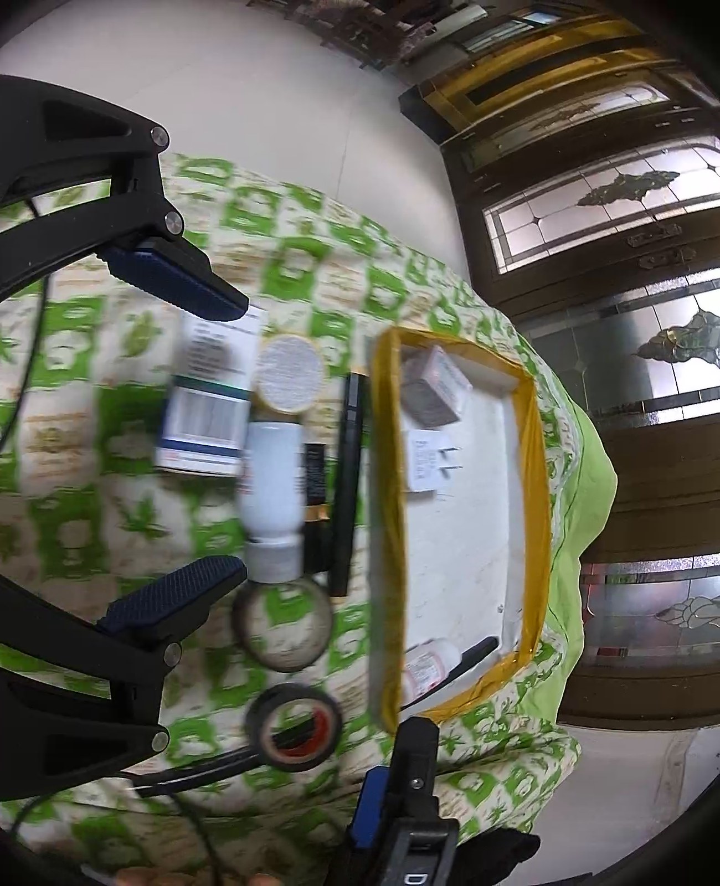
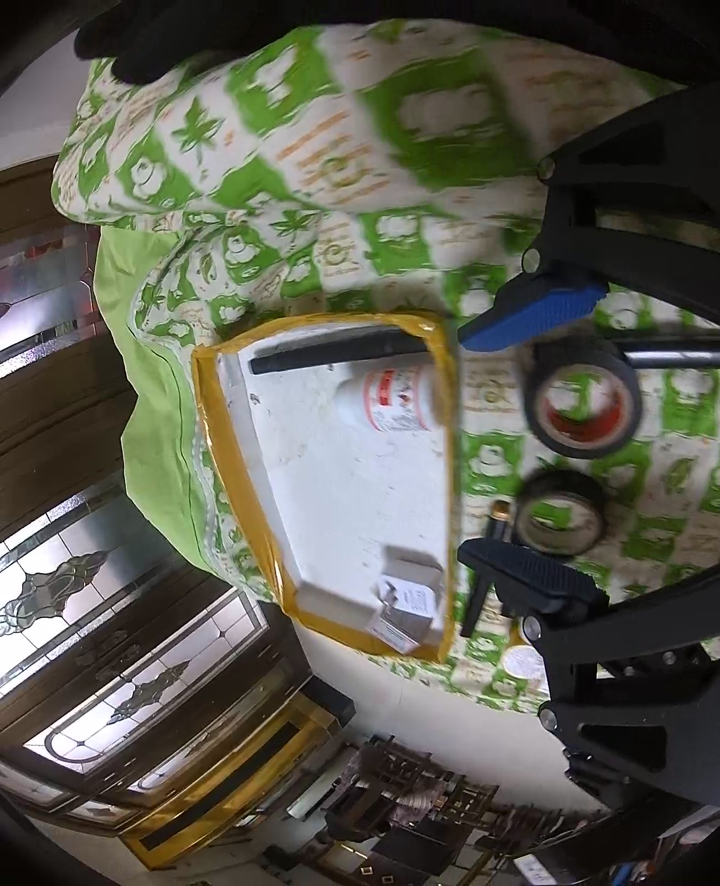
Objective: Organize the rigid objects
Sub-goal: 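Release the bottle in the tray with the right gripper and withdraw both, then grasp the black tape roll with red core using the right gripper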
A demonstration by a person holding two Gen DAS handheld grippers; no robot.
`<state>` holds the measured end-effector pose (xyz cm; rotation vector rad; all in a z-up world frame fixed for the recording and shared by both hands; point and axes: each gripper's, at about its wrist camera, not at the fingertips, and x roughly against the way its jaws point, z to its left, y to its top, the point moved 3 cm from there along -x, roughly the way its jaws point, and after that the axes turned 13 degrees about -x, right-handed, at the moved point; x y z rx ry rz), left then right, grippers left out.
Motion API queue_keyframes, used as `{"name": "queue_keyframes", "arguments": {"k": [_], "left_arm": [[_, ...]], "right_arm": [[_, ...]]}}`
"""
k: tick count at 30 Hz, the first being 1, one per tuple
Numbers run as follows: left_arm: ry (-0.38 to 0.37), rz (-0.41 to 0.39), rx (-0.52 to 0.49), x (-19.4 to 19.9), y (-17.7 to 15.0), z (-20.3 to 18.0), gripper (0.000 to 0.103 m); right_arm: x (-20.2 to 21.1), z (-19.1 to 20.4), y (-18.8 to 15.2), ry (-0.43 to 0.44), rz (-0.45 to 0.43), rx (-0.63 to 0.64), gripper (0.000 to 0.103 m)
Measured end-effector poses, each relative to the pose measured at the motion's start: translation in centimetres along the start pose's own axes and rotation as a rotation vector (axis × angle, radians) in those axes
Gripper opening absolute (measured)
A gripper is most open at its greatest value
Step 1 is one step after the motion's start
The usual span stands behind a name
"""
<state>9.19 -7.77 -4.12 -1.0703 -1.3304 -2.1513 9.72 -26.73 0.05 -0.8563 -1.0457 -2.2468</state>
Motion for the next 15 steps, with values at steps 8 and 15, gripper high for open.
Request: {"name": "queue_keyframes", "arguments": {"k": [8, 15], "left_arm": [[-0.006, 0.015, 0.125, 0.7, -2.4, 1.5, 0.093], [-0.006, 0.02, 0.192, 1.0, -3.4, 2.4, 0.097]], "right_arm": [[1.3, 0.0, -3.3, -0.004, 0.026, 0.037, 0.072], [2.1, -0.3, -4.8, -0.009, 0.036, 0.051, 0.072]]}}
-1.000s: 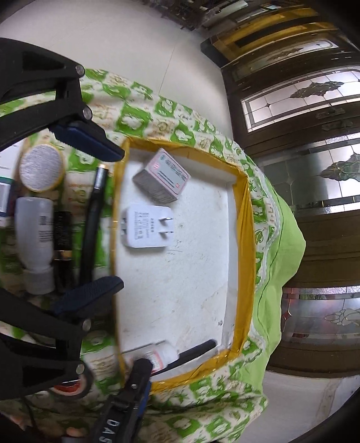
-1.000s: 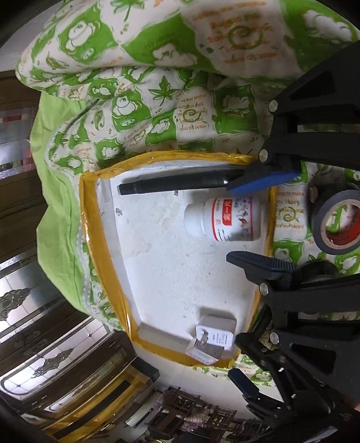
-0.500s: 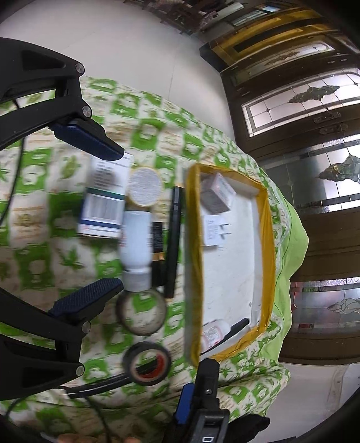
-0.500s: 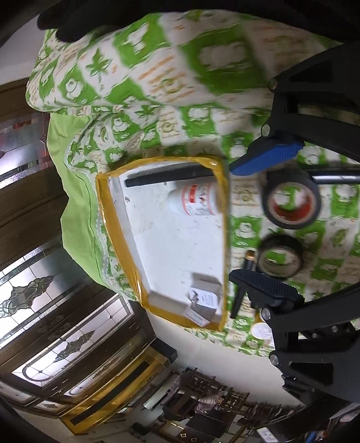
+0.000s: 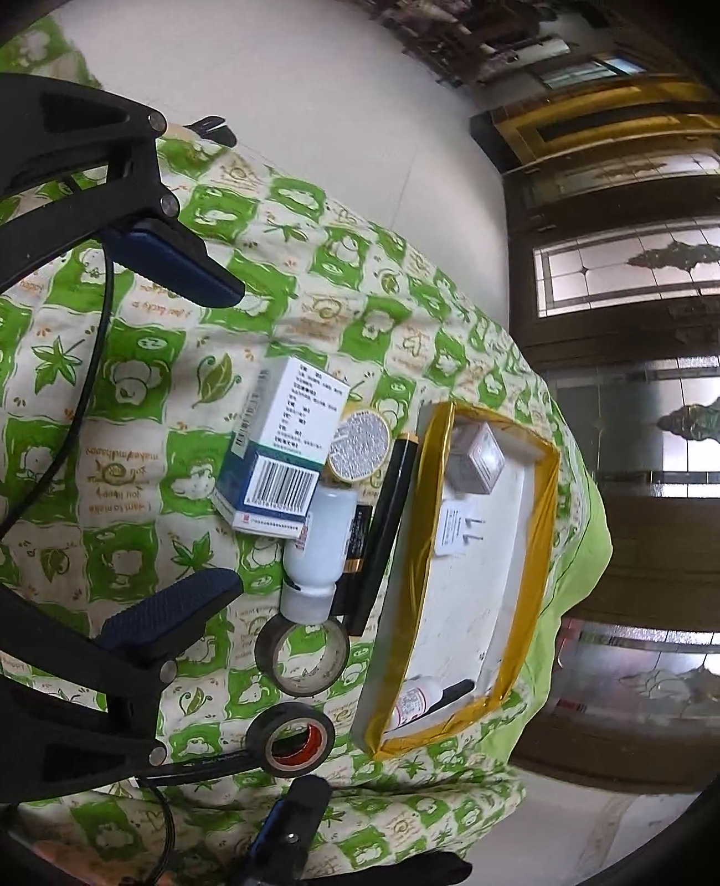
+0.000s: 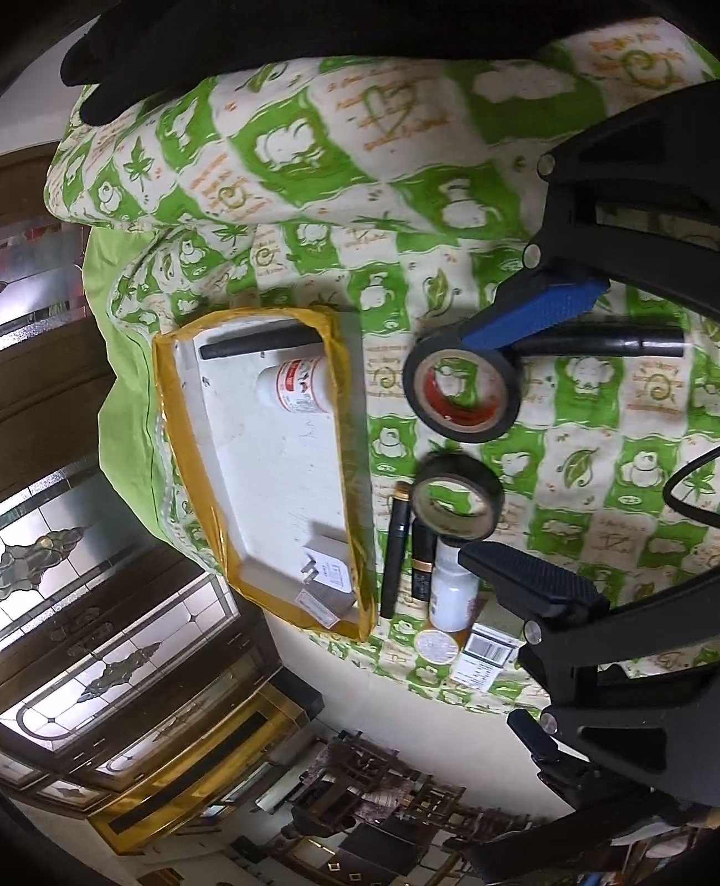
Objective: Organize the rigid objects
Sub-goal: 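Grasp the black tape roll with red core using the right gripper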
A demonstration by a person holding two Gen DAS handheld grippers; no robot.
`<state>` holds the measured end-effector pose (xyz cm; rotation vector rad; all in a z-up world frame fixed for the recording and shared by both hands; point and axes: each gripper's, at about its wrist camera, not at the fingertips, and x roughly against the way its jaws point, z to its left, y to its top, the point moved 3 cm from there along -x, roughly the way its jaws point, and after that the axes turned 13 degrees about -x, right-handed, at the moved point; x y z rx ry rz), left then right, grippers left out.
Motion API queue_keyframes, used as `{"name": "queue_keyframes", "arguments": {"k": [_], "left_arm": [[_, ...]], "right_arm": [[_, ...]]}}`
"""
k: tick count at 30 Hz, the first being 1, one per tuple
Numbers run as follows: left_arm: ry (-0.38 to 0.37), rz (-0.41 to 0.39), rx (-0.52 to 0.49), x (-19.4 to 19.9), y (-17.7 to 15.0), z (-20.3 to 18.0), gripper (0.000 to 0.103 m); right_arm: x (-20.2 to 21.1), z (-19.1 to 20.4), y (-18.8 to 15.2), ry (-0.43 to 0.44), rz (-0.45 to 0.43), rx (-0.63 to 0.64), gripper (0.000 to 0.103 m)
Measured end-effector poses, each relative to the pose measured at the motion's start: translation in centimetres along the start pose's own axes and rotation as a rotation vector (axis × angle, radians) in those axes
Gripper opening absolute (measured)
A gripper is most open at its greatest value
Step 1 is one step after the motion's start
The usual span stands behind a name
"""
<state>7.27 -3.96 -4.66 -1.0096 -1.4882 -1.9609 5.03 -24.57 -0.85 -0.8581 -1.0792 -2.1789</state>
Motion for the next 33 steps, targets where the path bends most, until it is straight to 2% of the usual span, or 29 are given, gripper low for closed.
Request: {"name": "queue_keyframes", "arguments": {"k": [6, 11, 17, 27, 31, 33], "left_arm": [[0.0, -0.001, 0.006, 0.1, -0.1, 0.1, 0.099], [-0.002, 0.002, -0.004, 0.1, -0.1, 0.0, 0.099], [-0.004, -0.006, -0.012, 0.3, 0.0, -0.2, 0.099], [-0.003, -0.011, -0.024, 0.4, 0.1, -0.4, 0.099], [-0.007, -0.011, -0.02, 0.4, 0.1, -0.4, 0.099], [-0.014, -0.01, -0.012, 0.3, 0.0, -0.3, 0.099]], "right_arm": [[0.2, -0.6, 0.3, 0.002, 0.004, -0.023, 0.072], [-0.9, -1.9, 0.8, -0.033, 0.048, -0.071, 0.069], [-2.2, -3.4, 1.4, -0.06, 0.091, -0.125, 0.051], [-5.3, -3.6, 1.8, -0.169, 0.132, -0.065, 0.029], [-5.7, -3.3, 1.9, -0.178, 0.133, -0.037, 0.022], [-5.2, -3.3, 1.9, -0.154, 0.13, -0.047, 0.018]]}}
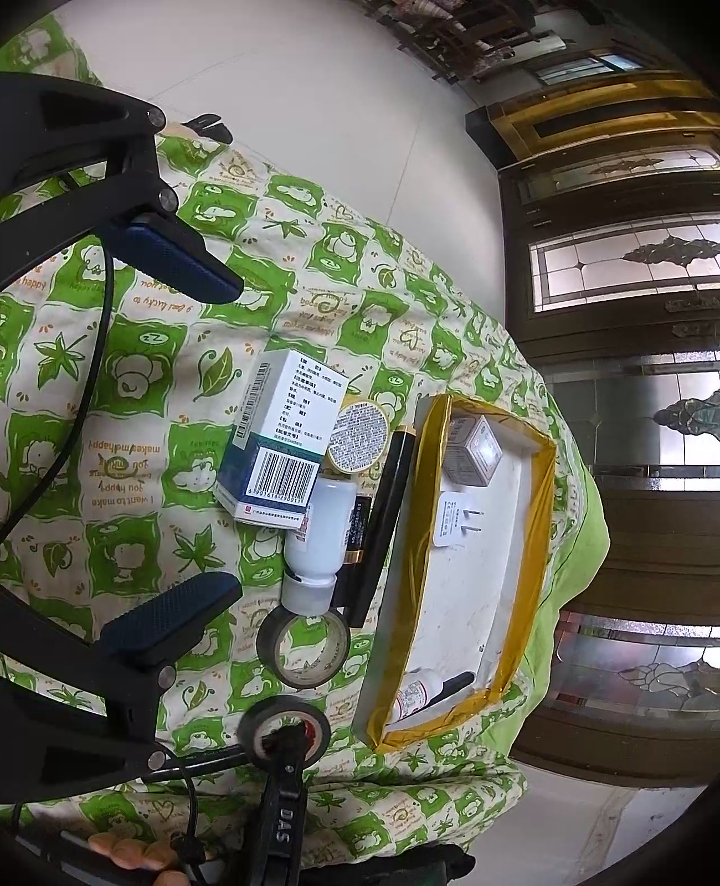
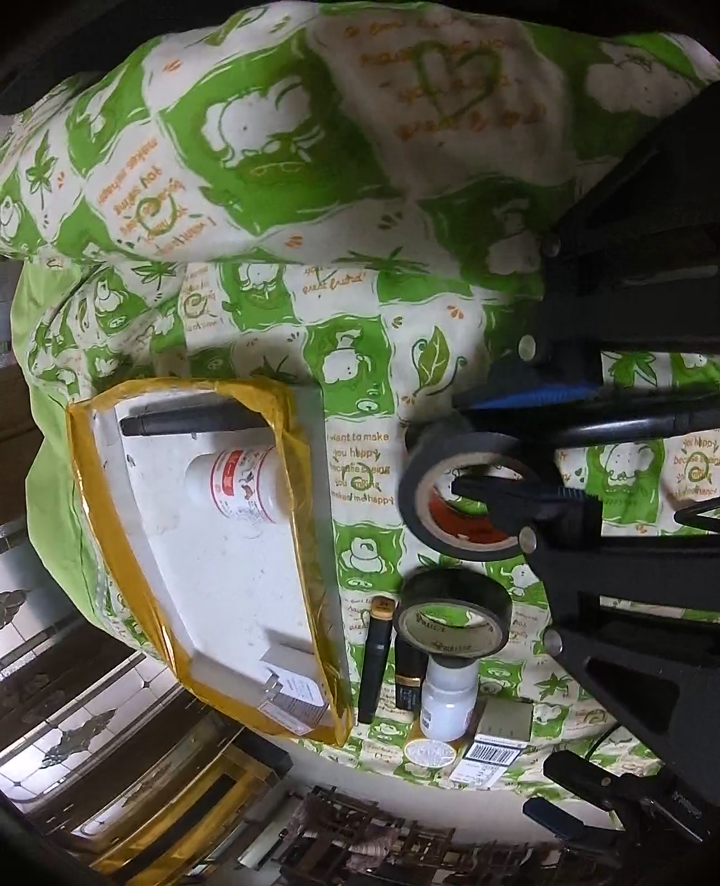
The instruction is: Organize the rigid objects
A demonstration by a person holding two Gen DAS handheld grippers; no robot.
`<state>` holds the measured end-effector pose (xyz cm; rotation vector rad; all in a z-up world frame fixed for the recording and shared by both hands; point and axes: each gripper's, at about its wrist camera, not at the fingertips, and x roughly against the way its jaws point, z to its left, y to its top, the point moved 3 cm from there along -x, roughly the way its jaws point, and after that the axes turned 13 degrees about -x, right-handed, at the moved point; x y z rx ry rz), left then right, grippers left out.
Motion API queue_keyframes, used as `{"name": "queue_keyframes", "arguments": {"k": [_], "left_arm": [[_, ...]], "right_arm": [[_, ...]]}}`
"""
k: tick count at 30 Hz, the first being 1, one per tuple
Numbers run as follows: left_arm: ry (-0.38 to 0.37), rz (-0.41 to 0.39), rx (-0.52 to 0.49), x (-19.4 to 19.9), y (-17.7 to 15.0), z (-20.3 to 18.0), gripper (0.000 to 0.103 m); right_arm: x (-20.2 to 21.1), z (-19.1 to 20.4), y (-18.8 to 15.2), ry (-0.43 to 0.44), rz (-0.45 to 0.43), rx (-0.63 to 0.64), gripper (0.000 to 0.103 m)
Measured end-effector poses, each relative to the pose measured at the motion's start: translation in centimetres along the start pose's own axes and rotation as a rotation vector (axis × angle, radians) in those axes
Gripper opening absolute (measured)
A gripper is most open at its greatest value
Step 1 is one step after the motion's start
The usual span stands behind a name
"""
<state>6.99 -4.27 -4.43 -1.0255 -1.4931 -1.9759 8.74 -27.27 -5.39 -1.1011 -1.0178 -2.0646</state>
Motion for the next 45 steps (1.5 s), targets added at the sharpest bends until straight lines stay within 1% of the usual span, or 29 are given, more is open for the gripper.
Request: {"name": "queue_keyframes", "arguments": {"k": [2, 7, 10, 11, 14, 16, 17, 21, 23, 29, 31, 32, 33, 34, 36, 37, 38, 39, 40, 41, 42, 45], "left_arm": [[-0.01, 0.002, 0.007, -0.1, 0.0, 0.1, 0.099], [-0.044, 0.011, 0.032, -0.4, -0.1, 0.5, 0.099], [-0.063, 0.023, 0.055, -0.7, -0.2, 0.8, 0.099], [-0.067, 0.029, 0.058, -0.9, -0.3, 0.8, 0.099], [-0.074, 0.033, 0.051, -1.0, -0.3, 0.6, 0.099], [-0.077, 0.031, 0.043, -0.9, -0.3, 0.4, 0.099], [-0.076, 0.031, 0.04, -0.9, -0.3, 0.4, 0.099], [-0.08, 0.033, 0.044, -1.0, -0.3, 0.4, 0.099], [-0.08, 0.035, 0.042, -1.0, -0.3, 0.4, 0.099], [-0.086, 0.041, 0.023, -1.3, -0.2, 0.0, 0.099], [-0.089, 0.048, 0.016, -1.6, 0.0, -0.3, 0.098], [-0.092, 0.048, 0.007, -1.8, 0.2, -0.5, 0.096], [-0.092, 0.047, -0.001, -1.9, 0.4, -0.7, 0.095], [-0.085, 0.046, -0.011, -2.1, 0.6, -0.9, 0.093], [-0.077, 0.051, -0.038, -2.8, 1.0, -1.4, 0.083], [-0.072, 0.061, -0.05, -3.3, 1.1, -1.7, 0.069], [-0.066, 0.078, -0.061, -3.8, 1.1, -1.9, 0.048], [-0.076, 0.098, -0.065, -4.4, 0.9, -2.0, 0.033], [-0.097, 0.116, -0.061, -4.7, 0.8, -2.1, 0.01], [-0.108, 0.124, -0.056, -4.7, 0.6, -2.0, 0.008], [-0.111, 0.116, -0.049, -4.3, 0.6, -1.8, 0.008], [-0.158, 0.072, -0.009, -2.2, 0.5, -1.3, 0.008]], "right_arm": [[0.7, 0.1, -0.2, 0.036, 0.0, -0.007, 0.018], [1.9, 0.6, -0.7, 0.08, -0.006, 0.007, 0.018], [1.9, 0.5, -0.8, 0.125, 0.027, -0.015, 0.018], [1.6, 0.4, -0.9, 0.136, 0.052, -0.024, 0.018], [0.9, 0.3, -1.2, 0.124, 0.083, -0.035, 0.02], [1.1, 0.2, -1.1, 0.126, 0.078, -0.045, 0.021], [1.3, 0.2, -1.1, 0.133, 0.072, -0.051, 0.024], [2.3, 0.1, -1.5, 0.116, 0.056, -0.041, 0.024], [2.7, 0.4, -1.7, 0.122, 0.048, -0.024, 0.024], [1.2, 0.9, -1.5, 0.059, 0.053, -0.002, 0.024], [0.5, 1.6, -1.3, 0.032, 0.046, 0.032, 0.025], [0.0, 2.0, -1.4, -0.005, 0.044, 0.061, 0.023], [-0.4, 2.2, -1.5, -0.035, 0.04, 0.084, 0.018], [-0.8, 2.4, -1.6, -0.064, 0.039, 0.106, 0.016], [-1.1, 2.6, -1.7, -0.081, 0.037, 0.122, 0.015], [-1.0, 2.7, -1.7, -0.081, 0.031, 0.128, 0.015], [-0.9, 2.7, -1.7, -0.078, 0.03, 0.128, 0.015], [-0.8, 2.5, -1.6, -0.07, 0.032, 0.123, 0.015], [-0.8, 2.4, -1.6, -0.062, 0.035, 0.116, 0.015], [-0.7, 2.3, -1.6, -0.045, 0.04, 0.105, 0.014], [-0.4, 2.2, -1.6, -0.031, 0.041, 0.097, 0.014], [0.6, 1.8, -1.6, 0.003, 0.038, 0.092, 0.014]]}}
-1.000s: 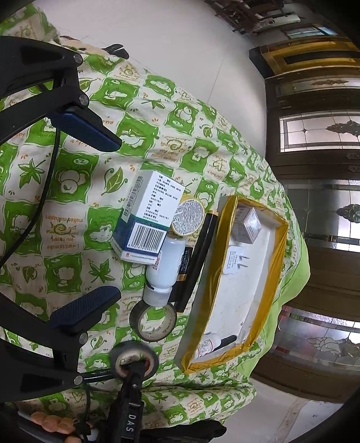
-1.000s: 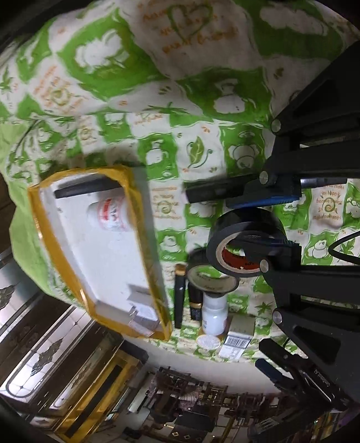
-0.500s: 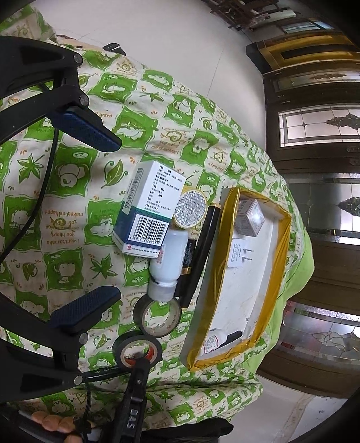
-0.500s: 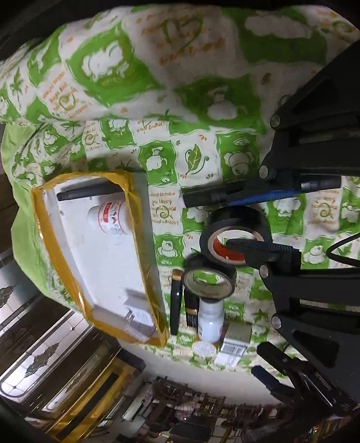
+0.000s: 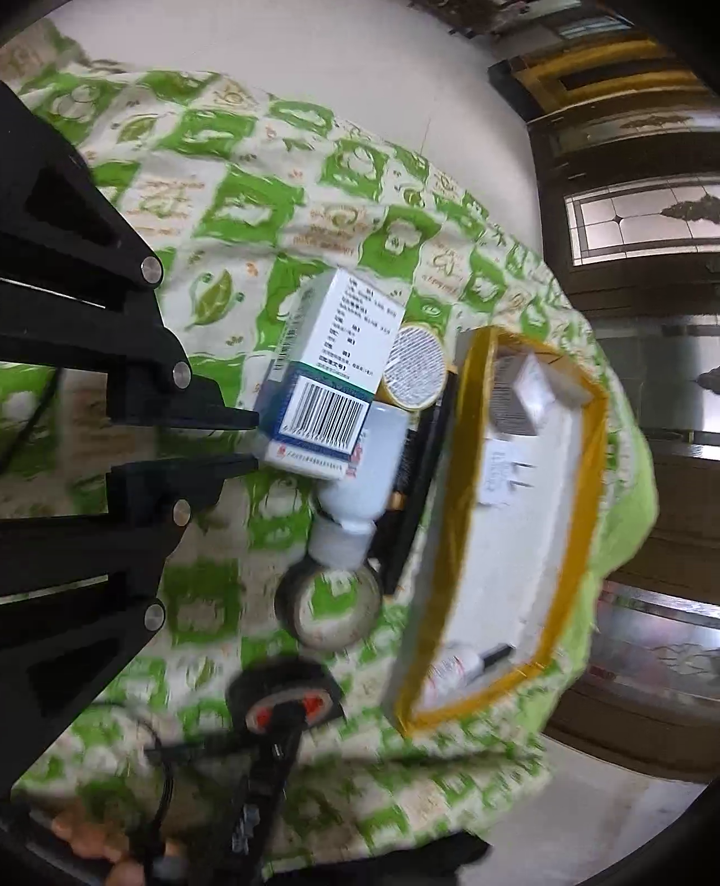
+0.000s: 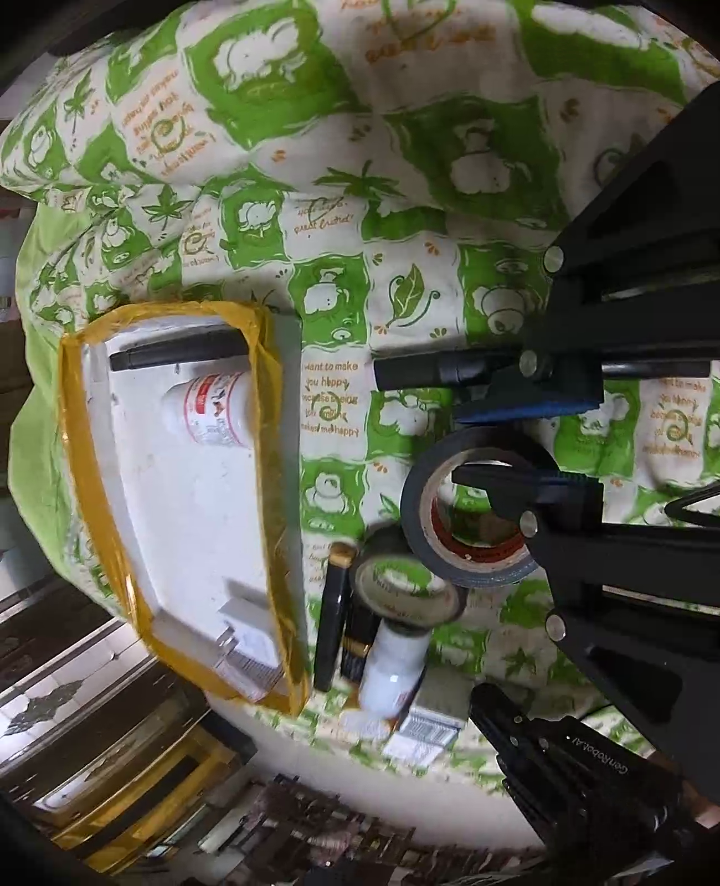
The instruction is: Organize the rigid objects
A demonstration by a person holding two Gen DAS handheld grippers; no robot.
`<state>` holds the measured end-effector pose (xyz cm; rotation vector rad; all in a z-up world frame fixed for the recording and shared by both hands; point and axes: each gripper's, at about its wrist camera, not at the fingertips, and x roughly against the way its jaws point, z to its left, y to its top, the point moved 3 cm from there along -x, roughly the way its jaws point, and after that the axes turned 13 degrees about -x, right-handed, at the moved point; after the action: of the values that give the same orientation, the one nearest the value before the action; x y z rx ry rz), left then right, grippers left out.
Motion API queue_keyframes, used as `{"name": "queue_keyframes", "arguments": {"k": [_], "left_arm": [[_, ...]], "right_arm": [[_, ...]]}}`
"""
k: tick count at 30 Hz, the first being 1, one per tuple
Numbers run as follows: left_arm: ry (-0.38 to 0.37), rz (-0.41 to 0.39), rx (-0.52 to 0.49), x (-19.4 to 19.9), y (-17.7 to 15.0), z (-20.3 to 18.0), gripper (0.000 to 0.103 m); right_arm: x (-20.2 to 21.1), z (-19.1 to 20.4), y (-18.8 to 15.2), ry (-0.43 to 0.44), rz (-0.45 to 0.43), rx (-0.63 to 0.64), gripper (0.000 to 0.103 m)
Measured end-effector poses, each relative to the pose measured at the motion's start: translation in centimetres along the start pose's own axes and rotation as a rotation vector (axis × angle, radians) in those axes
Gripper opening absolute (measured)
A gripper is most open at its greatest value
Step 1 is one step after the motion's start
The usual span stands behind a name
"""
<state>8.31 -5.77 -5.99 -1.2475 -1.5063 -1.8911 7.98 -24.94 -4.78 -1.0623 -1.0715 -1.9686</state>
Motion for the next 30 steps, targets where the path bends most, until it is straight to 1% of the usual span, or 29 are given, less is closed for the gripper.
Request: {"name": "queue_keyframes", "arguments": {"k": [2, 4, 7, 11, 23, 30], "left_arm": [[-0.036, -0.021, 0.023, 1.2, -0.6, 0.1, 0.008], [-0.063, -0.023, 0.052, 1.8, -1.2, 0.3, 0.008], [-0.089, -0.029, 0.099, 2.4, -1.7, 1.0, 0.008], [-0.089, -0.033, 0.113, 2.9, -2.1, 1.3, 0.008], [-0.089, -0.035, 0.109, 3.0, -2.4, 1.4, 0.008], [-0.091, -0.037, 0.11, 3.0, -2.4, 1.3, 0.008]], "right_arm": [[0.3, -0.4, -0.3, 0.013, 0.016, -0.011, 0.014], [0.6, -0.8, -0.7, 0.03, 0.032, -0.024, 0.014], [1.2, -0.8, -1.3, 0.041, 0.022, -0.018, 0.014], [1.7, -0.7, -1.4, 0.055, 0.0, -0.013, 0.014], [2.4, -1.0, -1.3, 0.081, -0.011, -0.03, 0.014], [3.3, -1.1, -1.2, 0.11, -0.031, -0.034, 0.014]]}}
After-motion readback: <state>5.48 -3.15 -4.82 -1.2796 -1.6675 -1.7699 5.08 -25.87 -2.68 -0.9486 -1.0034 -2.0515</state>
